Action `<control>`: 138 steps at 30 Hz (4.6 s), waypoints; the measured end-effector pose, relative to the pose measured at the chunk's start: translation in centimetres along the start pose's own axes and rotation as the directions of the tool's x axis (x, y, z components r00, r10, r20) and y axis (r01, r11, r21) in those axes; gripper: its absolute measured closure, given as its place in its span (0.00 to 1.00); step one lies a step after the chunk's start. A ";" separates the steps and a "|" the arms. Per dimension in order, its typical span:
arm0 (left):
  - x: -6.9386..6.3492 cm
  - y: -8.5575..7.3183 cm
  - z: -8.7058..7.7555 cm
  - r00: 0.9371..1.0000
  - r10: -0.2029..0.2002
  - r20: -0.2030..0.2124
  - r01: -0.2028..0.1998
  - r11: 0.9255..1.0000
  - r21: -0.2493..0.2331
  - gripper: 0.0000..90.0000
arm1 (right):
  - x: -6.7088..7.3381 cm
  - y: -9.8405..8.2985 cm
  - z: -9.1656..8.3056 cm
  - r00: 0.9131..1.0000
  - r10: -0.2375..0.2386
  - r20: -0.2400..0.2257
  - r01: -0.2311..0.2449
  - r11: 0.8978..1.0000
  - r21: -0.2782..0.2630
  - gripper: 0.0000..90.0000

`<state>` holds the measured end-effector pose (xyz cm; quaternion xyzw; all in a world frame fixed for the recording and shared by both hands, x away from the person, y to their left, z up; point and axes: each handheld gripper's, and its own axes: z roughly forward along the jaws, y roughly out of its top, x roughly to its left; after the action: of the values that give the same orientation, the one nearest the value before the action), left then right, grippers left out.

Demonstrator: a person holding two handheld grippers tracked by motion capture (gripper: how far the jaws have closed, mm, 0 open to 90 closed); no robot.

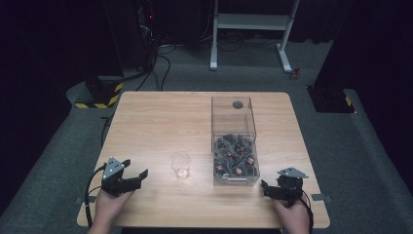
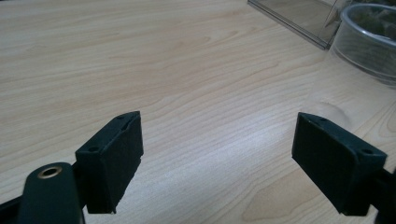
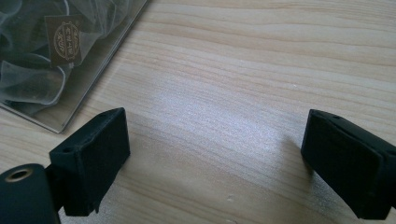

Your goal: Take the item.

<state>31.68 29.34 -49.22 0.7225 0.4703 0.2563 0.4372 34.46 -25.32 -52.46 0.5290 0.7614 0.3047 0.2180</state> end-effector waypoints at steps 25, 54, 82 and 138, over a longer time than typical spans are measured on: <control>-0.6 0.7 -0.7 1.000 0.005 0.024 -0.004 0.999 -0.045 0.17 | 0.0 0.0 0.0 1.000 -0.001 -0.001 0.001 1.000 0.000 0.09; -2.4 3.3 -0.5 0.995 0.018 0.097 -0.015 0.999 -0.037 0.19 | 0.0 0.0 0.0 1.000 -0.008 -0.004 0.008 1.000 -0.002 0.09; -5.8 6.0 1.2 0.985 0.070 0.161 -0.062 0.996 -0.057 0.19 | 0.0 0.0 0.0 1.000 -0.006 -0.005 0.006 1.000 -0.002 0.09; -12.5 9.8 5.6 0.937 0.133 0.323 -0.121 0.991 -0.058 0.25 | 0.1 0.0 0.0 1.000 -0.020 -0.018 0.020 1.000 -0.003 0.09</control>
<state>35.14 14.11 -42.85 0.7755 0.3390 0.1695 0.5049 34.38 -25.24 -52.47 0.5185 0.7681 0.3082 0.2149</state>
